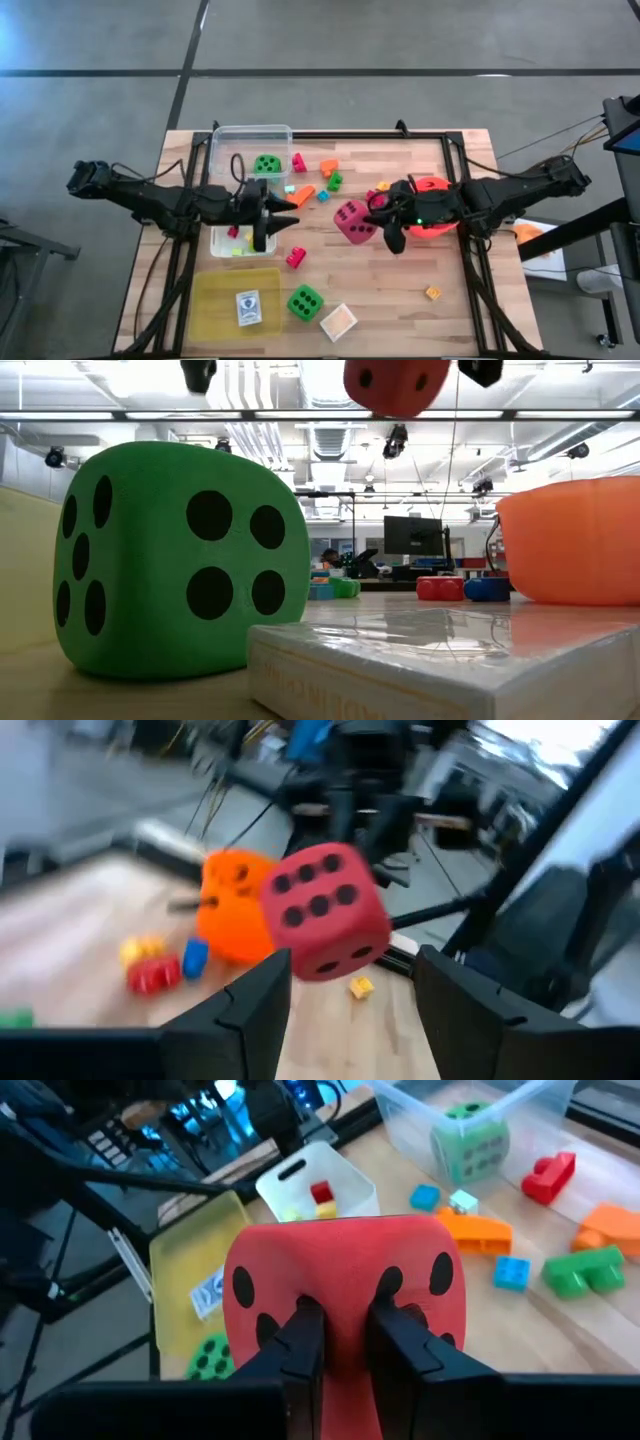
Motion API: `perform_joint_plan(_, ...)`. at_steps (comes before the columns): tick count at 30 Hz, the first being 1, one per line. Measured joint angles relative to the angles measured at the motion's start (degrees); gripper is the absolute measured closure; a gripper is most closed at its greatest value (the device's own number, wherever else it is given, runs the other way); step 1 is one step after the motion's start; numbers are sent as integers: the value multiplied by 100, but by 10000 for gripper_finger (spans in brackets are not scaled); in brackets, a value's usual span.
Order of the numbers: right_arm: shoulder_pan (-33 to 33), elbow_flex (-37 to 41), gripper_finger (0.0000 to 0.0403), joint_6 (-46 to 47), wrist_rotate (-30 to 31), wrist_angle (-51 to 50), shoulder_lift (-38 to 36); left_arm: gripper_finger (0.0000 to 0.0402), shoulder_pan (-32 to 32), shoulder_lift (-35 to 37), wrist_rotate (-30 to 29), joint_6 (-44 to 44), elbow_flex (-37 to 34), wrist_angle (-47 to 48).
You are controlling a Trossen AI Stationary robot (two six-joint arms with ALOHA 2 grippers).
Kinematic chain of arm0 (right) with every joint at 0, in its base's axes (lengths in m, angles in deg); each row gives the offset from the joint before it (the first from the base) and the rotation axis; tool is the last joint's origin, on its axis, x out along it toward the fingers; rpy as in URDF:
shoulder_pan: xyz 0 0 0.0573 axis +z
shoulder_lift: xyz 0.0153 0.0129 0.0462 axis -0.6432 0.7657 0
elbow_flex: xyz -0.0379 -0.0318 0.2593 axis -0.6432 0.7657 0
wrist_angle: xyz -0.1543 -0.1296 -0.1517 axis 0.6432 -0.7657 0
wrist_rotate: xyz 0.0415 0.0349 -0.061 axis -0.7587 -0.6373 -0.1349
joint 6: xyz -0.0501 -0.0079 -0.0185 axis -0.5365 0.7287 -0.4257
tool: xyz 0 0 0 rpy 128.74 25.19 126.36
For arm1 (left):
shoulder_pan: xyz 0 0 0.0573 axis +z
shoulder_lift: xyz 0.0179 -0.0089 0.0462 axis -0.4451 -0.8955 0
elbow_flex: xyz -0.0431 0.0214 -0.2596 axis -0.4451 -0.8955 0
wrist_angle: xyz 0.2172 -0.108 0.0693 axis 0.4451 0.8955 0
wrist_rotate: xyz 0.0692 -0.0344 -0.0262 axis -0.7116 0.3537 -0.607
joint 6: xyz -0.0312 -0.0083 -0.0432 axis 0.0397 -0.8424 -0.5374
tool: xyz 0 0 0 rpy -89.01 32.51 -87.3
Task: Pick & Place Toys
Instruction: Put the red dice into the transparent bin
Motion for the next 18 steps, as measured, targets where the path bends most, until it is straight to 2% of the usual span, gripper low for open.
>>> perform_joint_plan(4, -68, -213, 362, -18, -51, 9, 156, 201, -163, 0, -4, 929, 4, -408)
perform_joint_plan(11, -277, -656, 362, 270, -538, 146, 572, 193, -174, -168, 364, 1433, 245, -438)
perform_joint_plan(14, -375, -878, 363, 306, -707, 141, 805, 164, -176, -296, 418, 1461, 356, -347)
perform_joint_plan(18, -438, -1235, 364, 294, -908, 126, 1119, 100, -170, -426, 393, 1526, 420, -167)
